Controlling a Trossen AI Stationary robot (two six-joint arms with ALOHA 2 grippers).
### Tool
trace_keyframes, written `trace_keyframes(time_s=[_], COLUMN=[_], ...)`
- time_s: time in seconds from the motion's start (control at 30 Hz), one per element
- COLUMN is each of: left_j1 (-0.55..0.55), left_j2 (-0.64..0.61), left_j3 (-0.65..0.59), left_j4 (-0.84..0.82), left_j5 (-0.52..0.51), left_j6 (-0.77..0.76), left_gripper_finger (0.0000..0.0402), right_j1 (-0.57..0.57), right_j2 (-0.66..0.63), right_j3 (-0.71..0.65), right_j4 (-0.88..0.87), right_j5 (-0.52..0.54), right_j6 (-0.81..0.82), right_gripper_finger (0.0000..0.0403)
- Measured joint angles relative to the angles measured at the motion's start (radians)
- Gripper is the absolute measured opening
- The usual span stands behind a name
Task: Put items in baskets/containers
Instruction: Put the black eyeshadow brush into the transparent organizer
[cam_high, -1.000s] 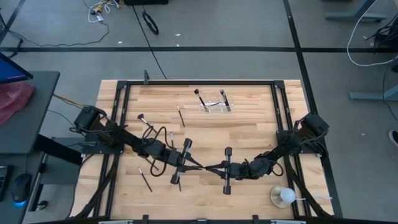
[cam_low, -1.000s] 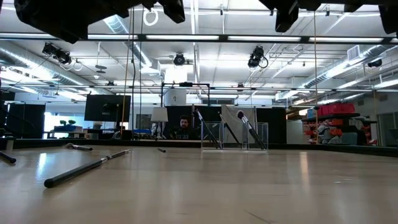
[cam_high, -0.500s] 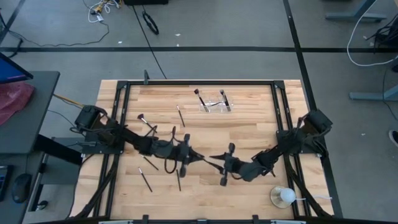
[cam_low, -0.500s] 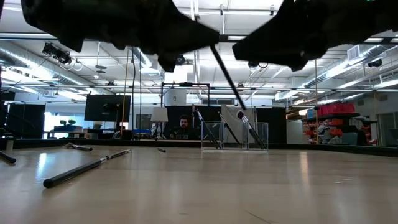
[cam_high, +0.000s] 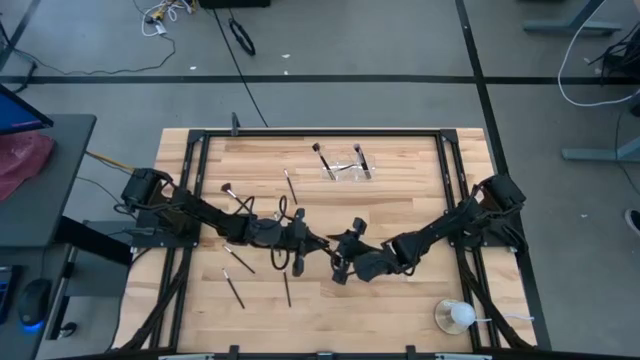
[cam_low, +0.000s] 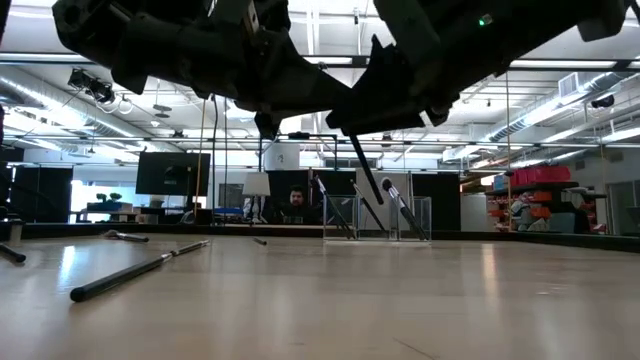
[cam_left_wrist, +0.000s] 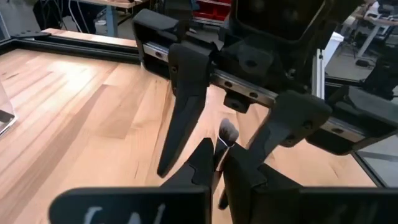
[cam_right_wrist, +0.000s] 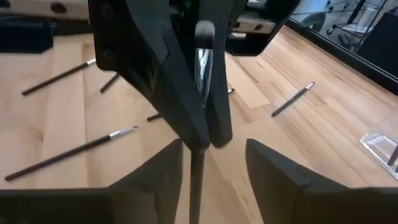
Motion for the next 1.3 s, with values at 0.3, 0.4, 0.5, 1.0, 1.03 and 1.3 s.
trace_keyframes(time_s=[0.3,0.4,0.5,1.0,1.03,1.3], left_j1=[0.0,0.0,0.003,0.002,0.002,-0.026], left_j2=[0.0,-0.001,-0.014,-0.174,-0.164,-0.024], left_j3=[-0.002,-0.001,-0.001,-0.102,-0.116,-0.14], left_j4=[0.023,0.078,0.069,-0.249,-0.244,-0.068], left_j5=[-0.01,-0.016,-0.016,-0.099,-0.104,-0.128], left_j6=[0.017,0.036,0.069,0.036,0.012,-0.031], left_gripper_finger=[0.0036,0.007,0.0119,0.0208,0.0205,0.0184], right_j1=[-0.002,-0.002,-0.001,-0.224,-0.265,-0.585], right_j2=[0.0,0.01,0.01,-0.124,-0.137,-0.141], right_j3=[0.0,-0.001,-0.001,-0.002,-0.002,-0.001], right_j4=[0.011,0.003,-0.023,-0.118,-0.094,0.039], right_j5=[-0.03,-0.046,-0.017,0.06,0.026,-0.249], right_j6=[0.001,0.003,0.045,-0.191,-0.244,-0.498], right_gripper_finger=[0.002,0.0021,0.0026,0.0011,0.0011,0.001])
